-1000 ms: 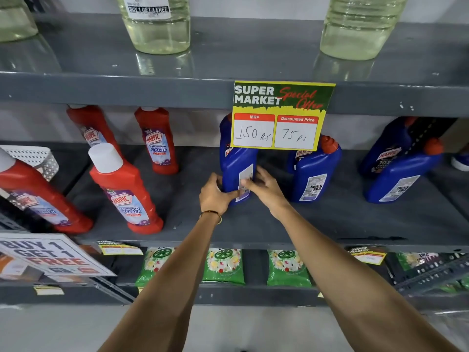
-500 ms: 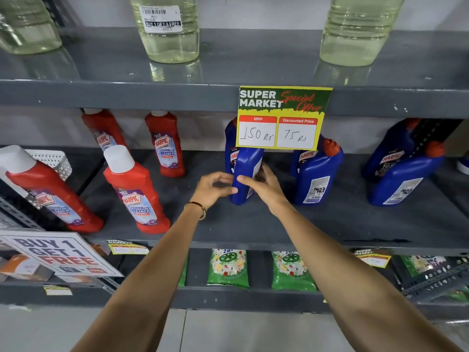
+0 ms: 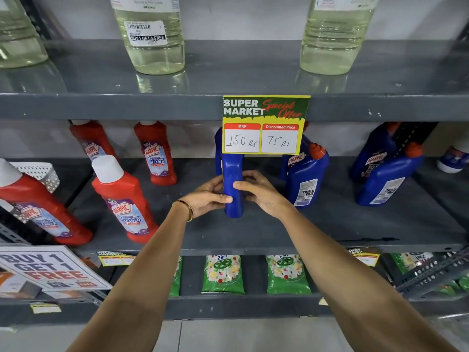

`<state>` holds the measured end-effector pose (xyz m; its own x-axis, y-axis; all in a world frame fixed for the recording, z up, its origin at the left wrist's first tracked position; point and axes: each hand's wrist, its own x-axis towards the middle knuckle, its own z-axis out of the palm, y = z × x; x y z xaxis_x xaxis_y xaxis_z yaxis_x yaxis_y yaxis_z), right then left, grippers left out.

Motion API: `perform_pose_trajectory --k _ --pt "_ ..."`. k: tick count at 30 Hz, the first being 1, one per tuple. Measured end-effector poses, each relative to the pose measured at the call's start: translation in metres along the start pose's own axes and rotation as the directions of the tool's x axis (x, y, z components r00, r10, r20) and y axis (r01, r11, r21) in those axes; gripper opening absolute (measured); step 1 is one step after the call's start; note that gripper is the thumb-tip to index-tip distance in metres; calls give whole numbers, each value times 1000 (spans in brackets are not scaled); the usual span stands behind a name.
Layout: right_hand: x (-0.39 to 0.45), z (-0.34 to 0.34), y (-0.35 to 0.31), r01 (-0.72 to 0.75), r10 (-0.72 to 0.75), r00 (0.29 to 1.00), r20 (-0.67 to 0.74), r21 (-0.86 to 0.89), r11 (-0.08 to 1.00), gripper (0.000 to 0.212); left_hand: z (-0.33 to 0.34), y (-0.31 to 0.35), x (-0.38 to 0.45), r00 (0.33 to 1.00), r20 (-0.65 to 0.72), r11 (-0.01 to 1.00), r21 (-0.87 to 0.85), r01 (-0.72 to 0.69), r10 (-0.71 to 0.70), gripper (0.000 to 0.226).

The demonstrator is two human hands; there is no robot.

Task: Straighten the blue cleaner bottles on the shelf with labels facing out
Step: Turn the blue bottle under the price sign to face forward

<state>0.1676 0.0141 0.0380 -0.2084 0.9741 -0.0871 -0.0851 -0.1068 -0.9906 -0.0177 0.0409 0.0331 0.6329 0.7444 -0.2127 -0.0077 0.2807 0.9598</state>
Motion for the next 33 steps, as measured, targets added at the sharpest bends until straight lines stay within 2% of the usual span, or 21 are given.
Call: perform_pose_trajectory --k 3,6,8,11,15,18,23,27,33 --pt "-1 -2 -1 22 -22 1000 1 -2 1000 27 6 -6 4 977 -210 998 65 -21 34 69" --pt "0 1 -2 35 -36 999 -15 -65 997 26 16 -10 10 893 -428 984 165 -74 139 77" --pt "3 4 0 44 -49 998 -50 -101 994 25 22 -11 14 843 -486 955 279 -100 231 74" --pt "6 4 0 66 -76 994 -80 -113 991 27 21 -13 15 804 -526 935 341 -99 277 76" --pt "10 -1 -1 93 -107 988 -113 -121 988 35 9 -15 10 813 -534 951 300 -76 233 75" --pt "13 -2 1 93 -107 986 -128 -114 989 36 2 -12 6 822 -524 955 289 -73 222 63" --pt "17 -7 7 97 -114 988 -108 -158 983 35 -2 -11 4 801 -536 917 398 -39 267 46" --pt "20 -8 16 68 -95 987 -129 -202 977 36 0 -18 8 777 -570 904 428 3 268 44" --pt "20 -8 29 30 -60 988 -140 -207 978 43 -1 -29 12 775 -587 901 431 54 235 44"
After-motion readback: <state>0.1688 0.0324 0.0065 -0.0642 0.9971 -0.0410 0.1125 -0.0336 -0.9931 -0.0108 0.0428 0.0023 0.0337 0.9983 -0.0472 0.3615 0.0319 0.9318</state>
